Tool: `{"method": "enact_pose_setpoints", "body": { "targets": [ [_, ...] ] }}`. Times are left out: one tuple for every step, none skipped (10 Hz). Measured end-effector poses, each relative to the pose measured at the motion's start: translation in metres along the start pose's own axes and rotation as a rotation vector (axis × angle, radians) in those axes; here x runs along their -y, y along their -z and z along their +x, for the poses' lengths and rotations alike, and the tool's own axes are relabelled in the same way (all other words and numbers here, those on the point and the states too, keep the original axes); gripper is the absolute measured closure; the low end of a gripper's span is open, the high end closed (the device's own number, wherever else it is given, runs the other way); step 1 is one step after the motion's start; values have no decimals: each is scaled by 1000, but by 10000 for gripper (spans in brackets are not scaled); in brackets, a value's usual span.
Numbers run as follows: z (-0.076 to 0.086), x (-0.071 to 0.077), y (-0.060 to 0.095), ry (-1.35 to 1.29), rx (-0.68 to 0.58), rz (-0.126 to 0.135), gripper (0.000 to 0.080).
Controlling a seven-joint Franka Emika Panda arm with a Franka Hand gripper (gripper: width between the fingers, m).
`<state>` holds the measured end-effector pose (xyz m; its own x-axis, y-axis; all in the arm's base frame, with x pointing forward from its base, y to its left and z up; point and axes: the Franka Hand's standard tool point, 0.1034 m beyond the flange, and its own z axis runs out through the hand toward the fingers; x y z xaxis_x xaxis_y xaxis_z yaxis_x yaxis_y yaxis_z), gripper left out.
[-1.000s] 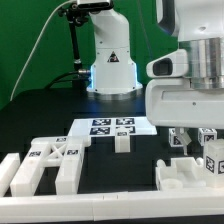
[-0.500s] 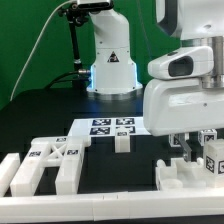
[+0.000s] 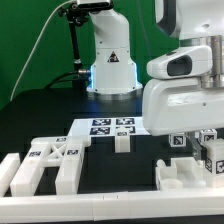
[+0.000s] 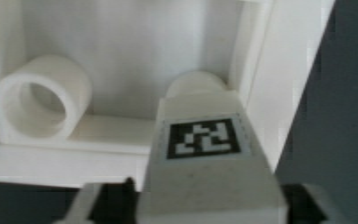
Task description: Assemble chair
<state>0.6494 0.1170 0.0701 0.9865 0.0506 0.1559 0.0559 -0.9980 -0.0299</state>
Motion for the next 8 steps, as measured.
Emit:
{"method": "enact_pose_setpoints", "body": {
  "targets": [
    [0,1,0,-115,0,2,511],
    [0,0,0,-172,0,2,511],
    [0,1,0,-261,1,2,511],
    [-1,1,0,-404,2,-2,511],
    [-2,1,0,-534,3,-7,511],
    [-2,2,0,-681,4,-13,511],
    [-3,2,1,-844,7,-20,511],
    [-3,2,1,-982,13,-14,511]
  ]
}}
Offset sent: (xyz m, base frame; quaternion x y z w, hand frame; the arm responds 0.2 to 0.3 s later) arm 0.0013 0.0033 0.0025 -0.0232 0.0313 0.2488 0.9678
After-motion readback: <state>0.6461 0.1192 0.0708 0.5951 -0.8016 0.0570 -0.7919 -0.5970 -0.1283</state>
